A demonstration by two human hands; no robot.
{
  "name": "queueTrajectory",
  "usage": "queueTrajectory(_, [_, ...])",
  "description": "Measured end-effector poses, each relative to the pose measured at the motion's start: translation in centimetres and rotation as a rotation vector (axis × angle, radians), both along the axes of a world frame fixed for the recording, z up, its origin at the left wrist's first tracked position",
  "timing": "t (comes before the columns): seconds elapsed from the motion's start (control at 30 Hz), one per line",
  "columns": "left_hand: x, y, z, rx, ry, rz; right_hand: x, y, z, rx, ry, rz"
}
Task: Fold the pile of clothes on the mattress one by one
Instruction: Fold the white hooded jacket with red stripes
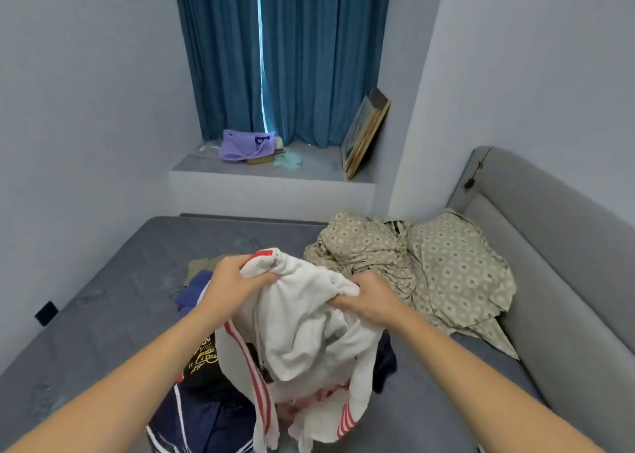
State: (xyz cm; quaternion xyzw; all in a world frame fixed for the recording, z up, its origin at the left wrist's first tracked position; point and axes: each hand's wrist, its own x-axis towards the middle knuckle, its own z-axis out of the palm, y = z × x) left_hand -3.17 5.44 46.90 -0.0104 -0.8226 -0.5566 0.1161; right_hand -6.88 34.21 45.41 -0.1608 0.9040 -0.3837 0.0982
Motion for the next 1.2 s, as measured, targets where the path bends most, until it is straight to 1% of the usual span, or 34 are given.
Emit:
queueTrajectory(0.07, [0.4,-0.3,3.5,0.018,0.044,-0.012,-0.5,0.5,3.5,0.051,0.067,0.043])
queueTrajectory(0.13, [0.7,-0.7,6.4,0.050,0.097,-0.022,-0.9,1.2,6.1,0.113,0.090,0.071])
queueTrajectory(0.27, [1.5,-0.7,10.0,0.019,0.154,-0.062,-0.1,2.0,8.0,0.242,0.181,0.093])
queueTrajectory(0.33, [2.1,-0.4,11.1,-0.003,0.165,-0.070,0.8,1.8,8.8,0.267,0.232,0.077])
queueTrajectory(0.43, [2.9,-0.5,12.6,-0.016,0.172,-0.062,1.5,1.9,10.5,0.197,0.264,0.067])
queueTrajectory(0.53, [3.6,-1.3,14.1,-0.022,0.158,-0.036,1.8,2.4,12.0,0.045,0.256,0.108])
queueTrajectory(0.6, [3.8,-2.1,14.6,-0.038,0.146,-0.021,1.9,2.8,13.0,0.017,0.251,0.101])
queueTrajectory(0.7, [4.8,-3.0,15.0,-0.050,0.126,-0.007,1.8,2.9,14.2,0.050,0.269,0.112])
queueTrajectory(0.77, [5.4,-3.3,15.1,-0.036,0.124,0.008,1.8,2.9,14.9,0.015,0.297,0.079])
queueTrajectory(0.83, [6.2,-3.6,15.3,-0.016,0.140,0.032,1.6,2.9,15.3,-0.024,0.281,0.075])
queueTrajectory(0.87, [6.6,-3.6,15.5,-0.019,0.143,0.044,1.6,3.0,15.4,-0.006,0.254,0.093])
queueTrajectory(0.93, [7.2,-3.7,15.5,-0.054,0.143,0.047,1.7,3.0,15.5,0.099,0.213,0.152])
queueTrajectory(1.0, [7.8,-3.6,15.4,-0.088,0.139,0.068,1.8,3.1,15.3,0.151,0.231,0.179])
queueTrajectory(1.07, [7.9,-4.1,14.8,-0.096,0.134,0.127,2.1,3.0,15.4,0.115,0.266,0.166])
queueTrajectory(1.13, [8.6,-4.6,14.8,-0.062,0.147,0.144,2.4,2.9,15.4,0.076,0.278,0.172])
queueTrajectory(1.2, [9.3,-5.1,15.1,-0.034,0.149,0.133,3.2,2.6,15.5,0.122,0.299,0.204])
